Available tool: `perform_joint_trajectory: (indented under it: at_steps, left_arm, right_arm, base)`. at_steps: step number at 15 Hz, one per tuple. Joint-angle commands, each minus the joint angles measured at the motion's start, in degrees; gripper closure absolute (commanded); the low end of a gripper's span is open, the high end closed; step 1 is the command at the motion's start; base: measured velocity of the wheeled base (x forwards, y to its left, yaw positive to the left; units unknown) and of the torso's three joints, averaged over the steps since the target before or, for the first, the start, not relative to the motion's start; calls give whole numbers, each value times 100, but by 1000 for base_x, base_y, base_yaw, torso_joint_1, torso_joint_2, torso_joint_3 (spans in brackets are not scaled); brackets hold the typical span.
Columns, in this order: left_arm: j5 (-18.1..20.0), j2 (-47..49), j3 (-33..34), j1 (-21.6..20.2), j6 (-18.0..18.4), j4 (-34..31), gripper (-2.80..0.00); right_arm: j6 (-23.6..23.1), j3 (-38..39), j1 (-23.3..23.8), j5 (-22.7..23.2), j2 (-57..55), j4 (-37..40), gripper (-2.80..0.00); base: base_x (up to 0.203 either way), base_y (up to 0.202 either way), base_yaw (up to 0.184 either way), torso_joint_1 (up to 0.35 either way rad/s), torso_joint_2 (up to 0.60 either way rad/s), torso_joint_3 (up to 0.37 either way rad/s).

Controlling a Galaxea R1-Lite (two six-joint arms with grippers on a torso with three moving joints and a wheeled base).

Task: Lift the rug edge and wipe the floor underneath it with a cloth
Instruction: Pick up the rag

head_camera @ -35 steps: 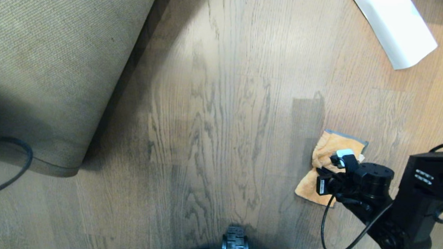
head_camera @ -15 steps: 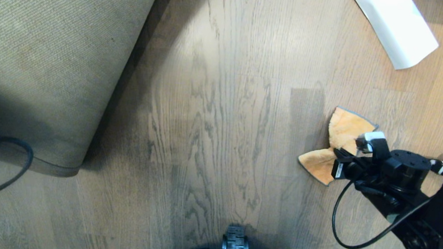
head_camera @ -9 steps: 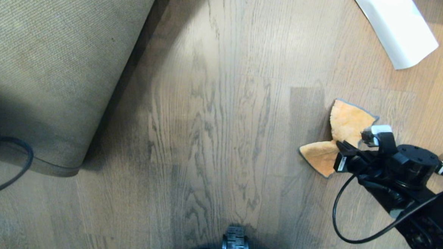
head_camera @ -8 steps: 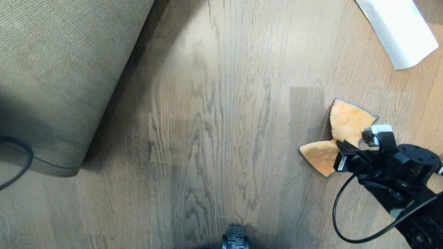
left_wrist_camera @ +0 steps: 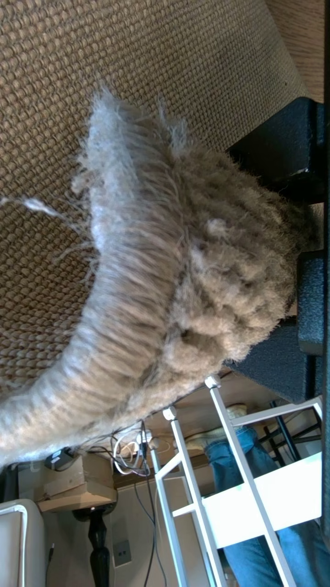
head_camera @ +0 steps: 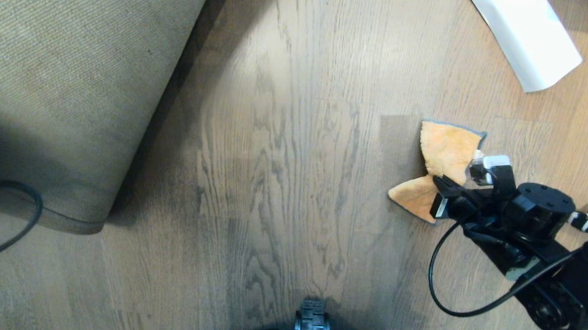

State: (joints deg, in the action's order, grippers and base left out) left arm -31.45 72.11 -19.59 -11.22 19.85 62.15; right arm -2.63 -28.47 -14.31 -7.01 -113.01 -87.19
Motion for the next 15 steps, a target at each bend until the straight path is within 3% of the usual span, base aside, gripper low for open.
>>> perform_joint_trajectory:
  at_steps: [1, 5, 15]
  left_arm:
    - [-19, -12, -3, -3, 18, 43, 0]
    - [-19, -30, 14, -3, 10, 43, 0]
    - [-124, -118, 52, -3, 1, 43, 0]
  right_arm:
    - [0, -10, -97, -2, 57, -277, 0]
    - [52, -54, -196, 11, 139, -277, 0]
    - [176, -230, -1155, 7, 104, -277, 0]
  base:
    - [0, 0, 0, 0, 0, 0]
    - [0, 0, 0, 0, 0, 0]
    - [0, 0, 0, 0, 0, 0]
